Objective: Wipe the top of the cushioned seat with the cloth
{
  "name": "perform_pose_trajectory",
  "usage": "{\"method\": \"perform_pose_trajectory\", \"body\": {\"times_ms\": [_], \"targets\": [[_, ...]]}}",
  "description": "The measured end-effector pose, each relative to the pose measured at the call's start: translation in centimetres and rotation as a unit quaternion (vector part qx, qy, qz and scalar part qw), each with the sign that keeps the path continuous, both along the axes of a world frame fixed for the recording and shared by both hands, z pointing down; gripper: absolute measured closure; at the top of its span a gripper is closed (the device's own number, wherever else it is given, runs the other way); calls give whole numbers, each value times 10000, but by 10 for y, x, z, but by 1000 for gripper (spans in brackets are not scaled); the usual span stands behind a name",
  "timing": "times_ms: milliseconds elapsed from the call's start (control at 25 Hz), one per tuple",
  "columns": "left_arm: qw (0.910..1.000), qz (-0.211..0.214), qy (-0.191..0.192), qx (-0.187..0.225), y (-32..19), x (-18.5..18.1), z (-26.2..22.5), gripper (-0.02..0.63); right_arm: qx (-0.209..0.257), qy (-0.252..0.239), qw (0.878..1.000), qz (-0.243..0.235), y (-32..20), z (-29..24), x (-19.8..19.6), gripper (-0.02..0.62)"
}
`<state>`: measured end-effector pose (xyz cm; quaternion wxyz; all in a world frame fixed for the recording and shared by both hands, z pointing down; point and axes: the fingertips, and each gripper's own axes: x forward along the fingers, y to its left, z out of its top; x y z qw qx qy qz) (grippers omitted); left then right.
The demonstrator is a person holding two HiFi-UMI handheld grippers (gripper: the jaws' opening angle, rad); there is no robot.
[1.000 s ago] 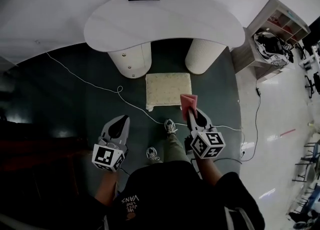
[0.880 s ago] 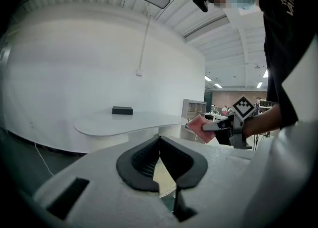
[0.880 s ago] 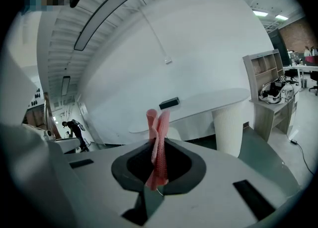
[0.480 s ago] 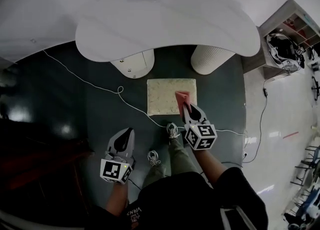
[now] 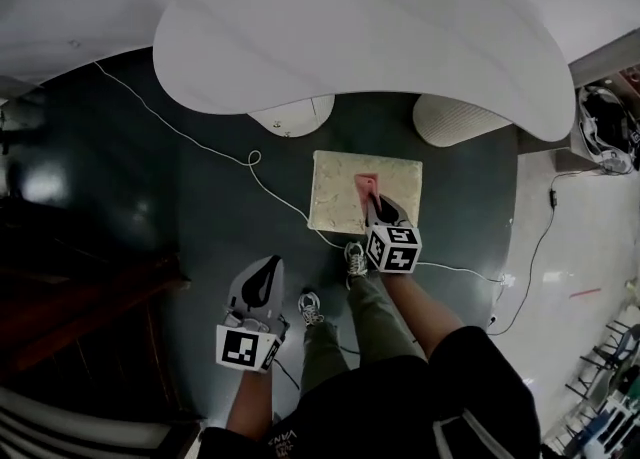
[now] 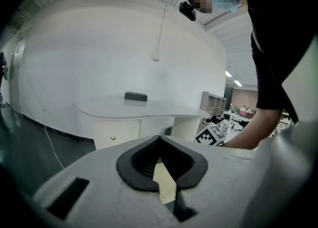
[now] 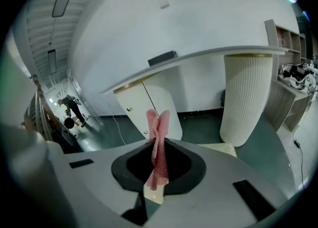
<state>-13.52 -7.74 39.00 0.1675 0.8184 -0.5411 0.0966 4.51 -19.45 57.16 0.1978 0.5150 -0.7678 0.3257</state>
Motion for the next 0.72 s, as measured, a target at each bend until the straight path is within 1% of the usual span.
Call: {"method": "perform_pose_trajectory", "body": {"times_ms": [120,240,320,440,640,720], "targets": [[9996,-234,-40,-165,3,-6,19,589,-259,181,9994,-143,-17,44,-14,571],[9988,-353,-151,-311,7,-12,39,589,-379,356,9981,-341,-40,87,-35,571],[9976,-515,-116,-441,13,-19,48,589,-447,388,9972,-461,-52,110,-53,571],[9951,-767,-76,-619,25,-26,58,589,-491,469,9956,-653,-67,134,-80,571],[9906,-1046,-3,-883,41,-29,78,588,-406,614,9917,-1057,-83,159,-121,571],[9888,-1107,43,-1002,46,-28,88,589,-472,640,9910,-1078,-87,173,-132,571]]}}
